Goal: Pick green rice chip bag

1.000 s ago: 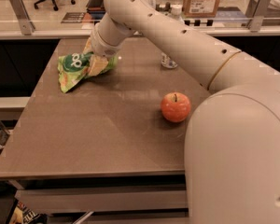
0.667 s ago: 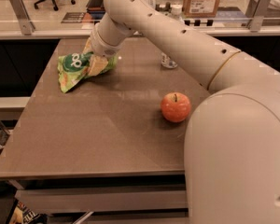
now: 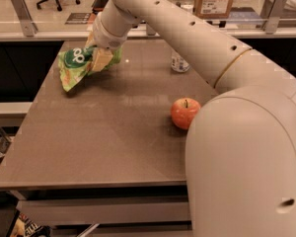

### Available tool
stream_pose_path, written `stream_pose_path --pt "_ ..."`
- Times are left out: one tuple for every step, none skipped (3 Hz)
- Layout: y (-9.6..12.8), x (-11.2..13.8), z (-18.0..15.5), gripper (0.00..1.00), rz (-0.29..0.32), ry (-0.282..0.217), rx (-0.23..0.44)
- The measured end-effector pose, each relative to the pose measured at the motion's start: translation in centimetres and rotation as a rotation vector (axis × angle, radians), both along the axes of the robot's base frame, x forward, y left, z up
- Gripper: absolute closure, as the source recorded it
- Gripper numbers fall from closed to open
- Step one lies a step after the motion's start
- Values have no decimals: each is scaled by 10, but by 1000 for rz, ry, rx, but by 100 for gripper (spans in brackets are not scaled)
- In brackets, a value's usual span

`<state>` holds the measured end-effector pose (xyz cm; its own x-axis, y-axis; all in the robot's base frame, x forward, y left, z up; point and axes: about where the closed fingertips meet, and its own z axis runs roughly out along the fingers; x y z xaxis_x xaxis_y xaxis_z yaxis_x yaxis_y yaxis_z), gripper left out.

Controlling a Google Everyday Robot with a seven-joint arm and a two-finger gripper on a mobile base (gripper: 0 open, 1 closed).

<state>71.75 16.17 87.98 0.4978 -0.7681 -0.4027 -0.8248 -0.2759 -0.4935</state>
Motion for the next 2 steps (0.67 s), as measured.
stream_pose_path --pt "2 -1 25 100 0 -38 -9" --pt "4 -2 51 100 3 -95 -13"
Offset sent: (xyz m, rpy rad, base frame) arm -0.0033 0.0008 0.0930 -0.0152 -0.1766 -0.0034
